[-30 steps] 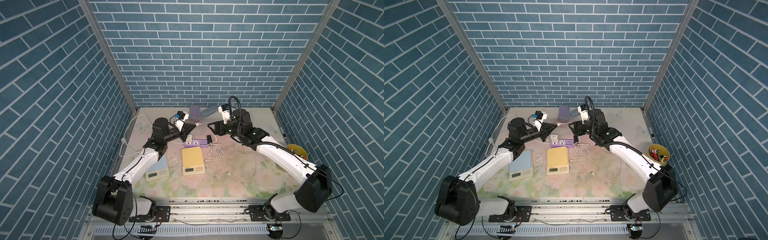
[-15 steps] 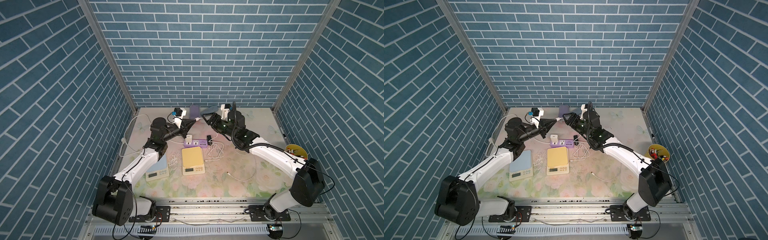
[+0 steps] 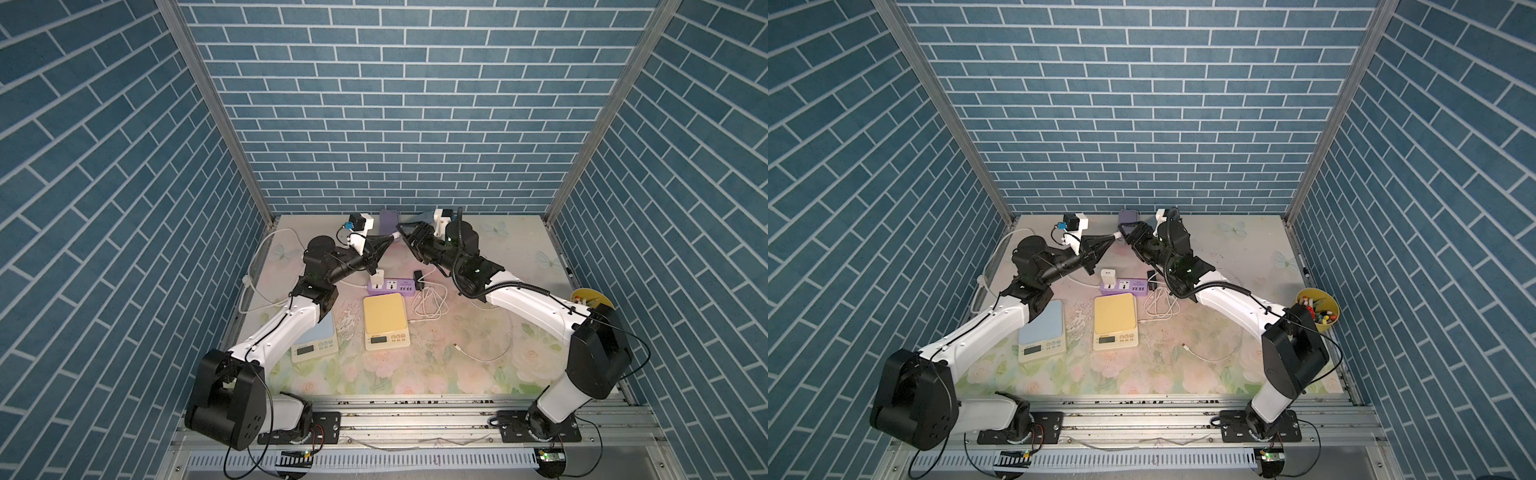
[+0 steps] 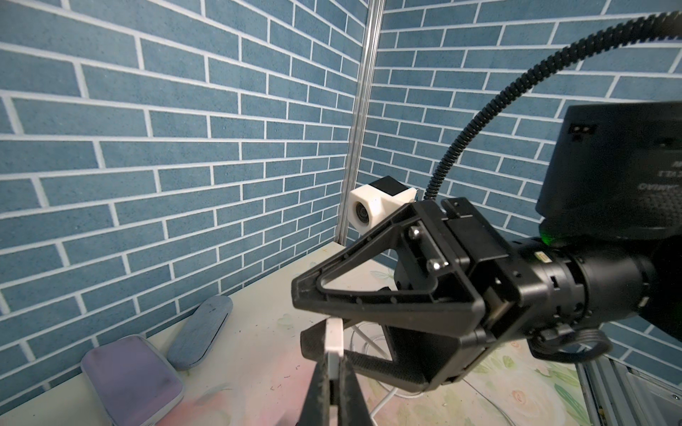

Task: Charge the electronic scale
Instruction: Adjust the charging cable.

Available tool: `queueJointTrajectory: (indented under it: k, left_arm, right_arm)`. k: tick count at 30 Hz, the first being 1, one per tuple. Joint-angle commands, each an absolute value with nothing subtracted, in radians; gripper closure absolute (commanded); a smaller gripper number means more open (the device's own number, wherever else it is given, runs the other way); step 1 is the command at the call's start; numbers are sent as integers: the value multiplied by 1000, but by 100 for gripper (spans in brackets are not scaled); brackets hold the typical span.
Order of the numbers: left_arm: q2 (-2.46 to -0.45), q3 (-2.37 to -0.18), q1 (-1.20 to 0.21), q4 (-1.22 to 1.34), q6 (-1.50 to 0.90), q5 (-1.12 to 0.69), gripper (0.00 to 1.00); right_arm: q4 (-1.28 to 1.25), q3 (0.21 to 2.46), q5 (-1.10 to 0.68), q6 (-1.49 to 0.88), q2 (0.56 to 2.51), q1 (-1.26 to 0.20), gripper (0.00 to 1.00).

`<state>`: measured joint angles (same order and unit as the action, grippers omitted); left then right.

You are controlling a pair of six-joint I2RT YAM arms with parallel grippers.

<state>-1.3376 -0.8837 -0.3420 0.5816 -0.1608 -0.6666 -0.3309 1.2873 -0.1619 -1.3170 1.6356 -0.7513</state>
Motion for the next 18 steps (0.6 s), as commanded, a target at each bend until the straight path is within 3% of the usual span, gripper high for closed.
queueJointTrajectory:
  k: [1,4,10,13,14,16,18]
  left_arm:
    - [-1345,-874,-350,607,-160,-665,100]
    - [-1356,-883,-349,598,-158,-669,100]
    - [-1361,-884,-350,569,-135,-672,100]
    - [-1351,-886,-348,521,-101,-673,100]
    - [-1349,-890,-348,498,-87,-673,95]
    - [-1341,-902,-348,433,-47,-670,69]
    - [-1324,-906,-347,365,2,-669,57]
  right_arm:
    - [-387,1331,-193,-1382,1643,-756,51]
    - [-401,1331,-208,-1382,1649,-759,61]
    - [-391,1336,-219,-1326,1647,-763,97]
    - [-364,1349,-227,-1272,1646,-765,100]
    - [-349,1354,-226,-1248,1643,-768,100]
    - [-294,1370,-208,-1178,1637,-777,100]
    - [-214,1391,-174,-1102,1629,-788,100]
